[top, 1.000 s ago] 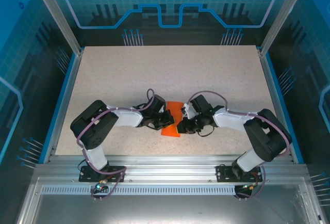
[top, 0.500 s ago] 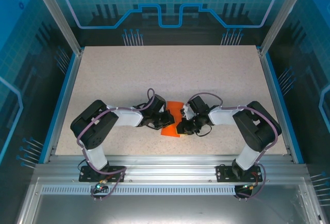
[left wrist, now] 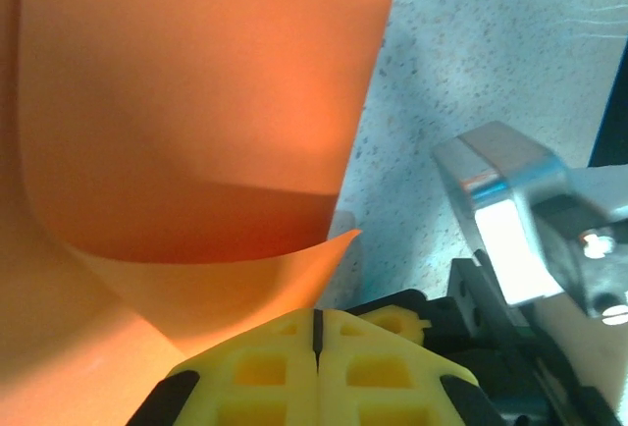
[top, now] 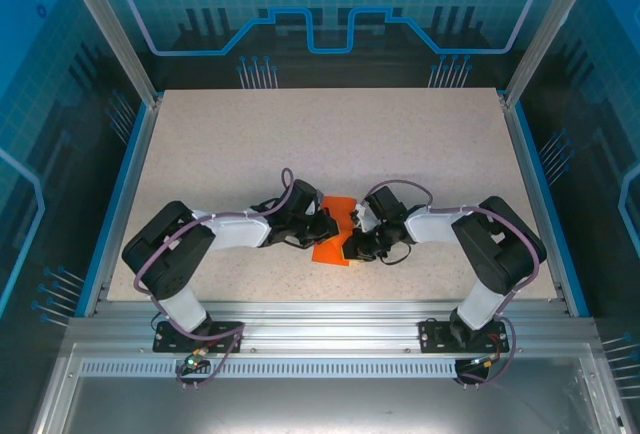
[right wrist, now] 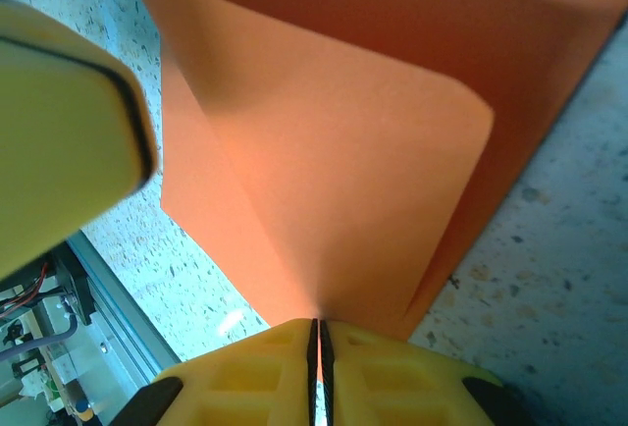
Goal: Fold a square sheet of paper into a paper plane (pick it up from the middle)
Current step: Fold the triangle a second time at the center of the table.
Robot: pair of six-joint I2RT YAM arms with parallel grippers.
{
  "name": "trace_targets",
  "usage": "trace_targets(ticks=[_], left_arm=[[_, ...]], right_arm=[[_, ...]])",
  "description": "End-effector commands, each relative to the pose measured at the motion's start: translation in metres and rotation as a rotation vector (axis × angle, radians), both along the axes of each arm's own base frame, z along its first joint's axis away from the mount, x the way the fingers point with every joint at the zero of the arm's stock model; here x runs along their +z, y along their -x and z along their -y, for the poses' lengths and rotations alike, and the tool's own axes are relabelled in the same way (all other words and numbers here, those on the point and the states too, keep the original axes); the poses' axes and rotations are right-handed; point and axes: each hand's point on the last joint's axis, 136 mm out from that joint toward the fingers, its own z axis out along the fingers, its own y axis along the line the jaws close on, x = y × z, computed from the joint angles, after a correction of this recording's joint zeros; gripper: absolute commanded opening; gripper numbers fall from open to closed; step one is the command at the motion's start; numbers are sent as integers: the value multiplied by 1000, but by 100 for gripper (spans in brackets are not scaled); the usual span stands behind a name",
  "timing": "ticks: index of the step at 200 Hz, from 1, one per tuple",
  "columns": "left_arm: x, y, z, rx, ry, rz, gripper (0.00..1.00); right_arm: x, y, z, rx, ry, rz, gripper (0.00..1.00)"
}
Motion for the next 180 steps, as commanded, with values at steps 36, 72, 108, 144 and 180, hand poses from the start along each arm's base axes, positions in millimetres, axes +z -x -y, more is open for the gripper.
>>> trace_targets(ticks=[36,72,108,144,180], left_arm=[[-13,14,7,0,6,-55,0],[-21,17,3,27,-28,-79,0],[-28,19,4,26,-36,-90,0],[-42,20,3,19,-48,-99,0],[-47,16,-5,35,-94,-71,0]], right_arm=[[-33,17,21,-33,123,-76,13],[-33,16,21,-37,122,-77,13],[-33,16,22,-40,126,-75,13],[-34,16,22,-38,132,-79,13],[-37,19,29,-34,171,-81,12]])
